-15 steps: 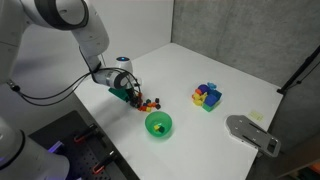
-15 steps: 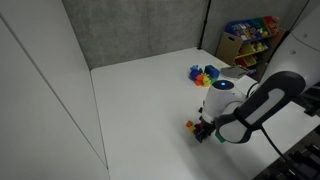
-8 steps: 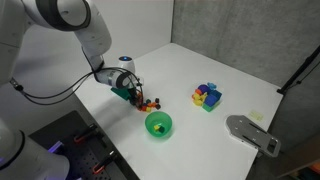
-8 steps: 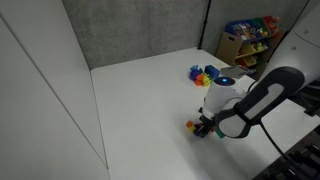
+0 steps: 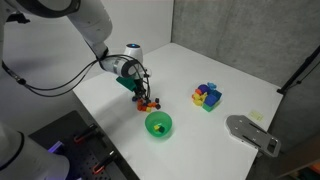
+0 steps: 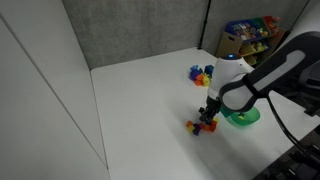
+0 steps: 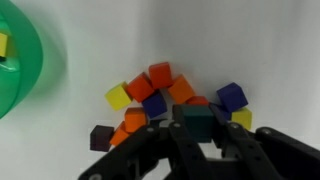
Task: Pick up one dark green small block from the table and put it in the green bowl
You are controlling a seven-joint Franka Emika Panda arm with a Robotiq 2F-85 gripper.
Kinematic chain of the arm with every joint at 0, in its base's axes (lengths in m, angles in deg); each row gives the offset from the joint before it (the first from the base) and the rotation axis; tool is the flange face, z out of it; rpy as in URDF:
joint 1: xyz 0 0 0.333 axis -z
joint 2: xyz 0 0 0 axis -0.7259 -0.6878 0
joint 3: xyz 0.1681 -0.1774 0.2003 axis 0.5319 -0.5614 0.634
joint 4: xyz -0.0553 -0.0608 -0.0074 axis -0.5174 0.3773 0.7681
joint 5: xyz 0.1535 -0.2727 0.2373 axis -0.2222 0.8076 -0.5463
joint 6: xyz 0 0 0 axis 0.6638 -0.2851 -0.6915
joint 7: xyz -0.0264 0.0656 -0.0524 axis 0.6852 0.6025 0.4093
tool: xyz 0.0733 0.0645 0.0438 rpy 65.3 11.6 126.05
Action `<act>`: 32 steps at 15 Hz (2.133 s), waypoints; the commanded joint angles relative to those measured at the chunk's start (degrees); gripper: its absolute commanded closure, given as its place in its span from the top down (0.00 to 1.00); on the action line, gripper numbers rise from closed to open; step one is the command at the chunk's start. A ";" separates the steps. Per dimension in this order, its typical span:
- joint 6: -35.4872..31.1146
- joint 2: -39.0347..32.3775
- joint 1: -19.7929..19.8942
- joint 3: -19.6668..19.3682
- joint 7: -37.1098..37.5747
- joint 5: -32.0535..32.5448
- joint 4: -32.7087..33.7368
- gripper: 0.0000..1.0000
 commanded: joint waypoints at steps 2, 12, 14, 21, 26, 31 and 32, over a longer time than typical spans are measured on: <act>3.92 6.57 3.02 -2.27 -1.45 0.17 -3.49 0.09; 3.81 7.34 10.29 -10.84 -2.39 2.30 -6.38 0.44; 4.10 7.44 11.01 -11.24 -2.69 2.36 -6.74 0.60; 10.44 13.79 13.65 -6.89 -10.57 0.62 -9.45 1.00; 22.00 23.16 13.99 -4.36 -15.84 -0.27 -10.33 1.00; 34.52 32.95 12.88 -3.45 -16.66 0.44 -8.68 1.00; 36.20 34.94 12.72 -3.20 -16.10 0.03 -8.30 1.00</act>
